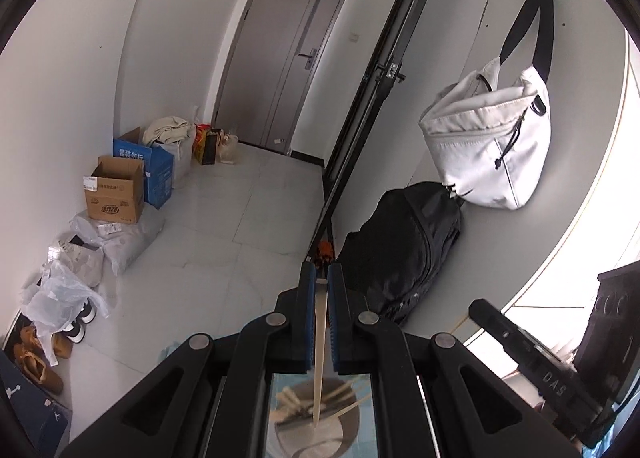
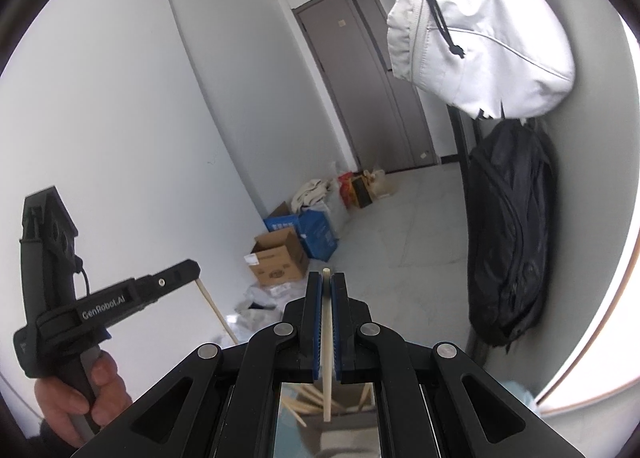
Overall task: Organize utensils
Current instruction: 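Lift both held chopsticks and carry them above the utensil holder, then open both grippers to drop the chopsticks into the holder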
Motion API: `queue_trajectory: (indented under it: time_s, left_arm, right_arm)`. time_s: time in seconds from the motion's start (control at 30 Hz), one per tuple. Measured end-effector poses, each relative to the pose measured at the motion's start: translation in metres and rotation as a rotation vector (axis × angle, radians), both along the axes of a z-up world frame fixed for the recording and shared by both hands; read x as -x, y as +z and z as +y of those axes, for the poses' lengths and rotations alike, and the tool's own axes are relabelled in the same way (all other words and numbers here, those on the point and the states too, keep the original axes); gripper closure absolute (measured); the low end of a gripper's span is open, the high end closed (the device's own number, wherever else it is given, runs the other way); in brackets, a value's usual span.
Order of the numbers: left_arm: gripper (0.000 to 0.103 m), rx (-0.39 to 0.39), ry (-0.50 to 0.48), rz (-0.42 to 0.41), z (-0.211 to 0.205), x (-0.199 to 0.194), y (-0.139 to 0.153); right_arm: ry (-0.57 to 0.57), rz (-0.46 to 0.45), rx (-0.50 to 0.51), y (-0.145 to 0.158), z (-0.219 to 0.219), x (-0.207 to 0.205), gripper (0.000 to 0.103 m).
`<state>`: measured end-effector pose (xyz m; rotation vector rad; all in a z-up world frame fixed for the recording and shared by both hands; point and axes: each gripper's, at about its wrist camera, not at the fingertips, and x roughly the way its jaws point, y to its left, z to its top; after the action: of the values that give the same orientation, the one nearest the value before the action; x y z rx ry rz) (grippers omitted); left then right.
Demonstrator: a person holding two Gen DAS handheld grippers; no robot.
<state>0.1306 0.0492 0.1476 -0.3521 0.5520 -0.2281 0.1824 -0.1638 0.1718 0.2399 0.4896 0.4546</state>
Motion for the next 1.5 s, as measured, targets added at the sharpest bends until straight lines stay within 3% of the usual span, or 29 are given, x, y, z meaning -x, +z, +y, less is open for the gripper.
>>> queue_trajectory:
  time_s: [0.43,0.73,0.87,0.93,0.97,1.1,1.13,1.3,1.43,1.5]
  left_arm:
    - [0.101,-0.065,-0.051,0.006,-0.02,-0.025,-0.023]
    - [0.101,-0.081,-0.116,0.066,-0.025,-0.033,-0.036]
    - [0.1,-0.051,-0.166,0.114,-0.022,-0.036,-0.041]
    - [0.092,-0.048,-0.185,0.151,-0.022,-0.039,-0.044]
    - [0.083,-0.034,-0.196,0.167,-0.02,-0.039,-0.044]
    - [0.055,0.022,-0.199,0.156,-0.009,-0.03,-0.043]
    - [0.054,0.018,-0.195,0.151,-0.009,-0.027,-0.041]
    - [0.053,-0.007,-0.163,0.148,-0.007,-0.013,-0.036]
    - [0.052,-0.005,-0.143,0.157,-0.003,-0.005,-0.034]
    - [0.052,-0.016,-0.129,0.155,-0.002,0.001,-0.032]
  right_arm:
    - [0.011,0.041,0.069,-0.023,0.01,-0.032,0.099]
    - [0.052,0.069,0.092,-0.041,0.022,-0.033,0.099]
    - [0.09,0.107,0.091,-0.05,0.025,-0.029,0.096]
    - [0.105,0.136,0.079,-0.057,0.024,-0.025,0.096]
    - [0.115,0.153,0.065,-0.06,0.022,-0.024,0.096]
    - [0.12,0.204,-0.002,-0.07,0.012,-0.016,0.096]
    - [0.115,0.209,-0.017,-0.071,0.008,-0.013,0.096]
    - [0.082,0.207,-0.076,-0.071,-0.007,0.006,0.074]
    - [0.077,0.186,-0.071,-0.066,-0.009,0.02,0.068]
    - [0.072,0.174,-0.075,-0.06,-0.011,0.027,0.056]
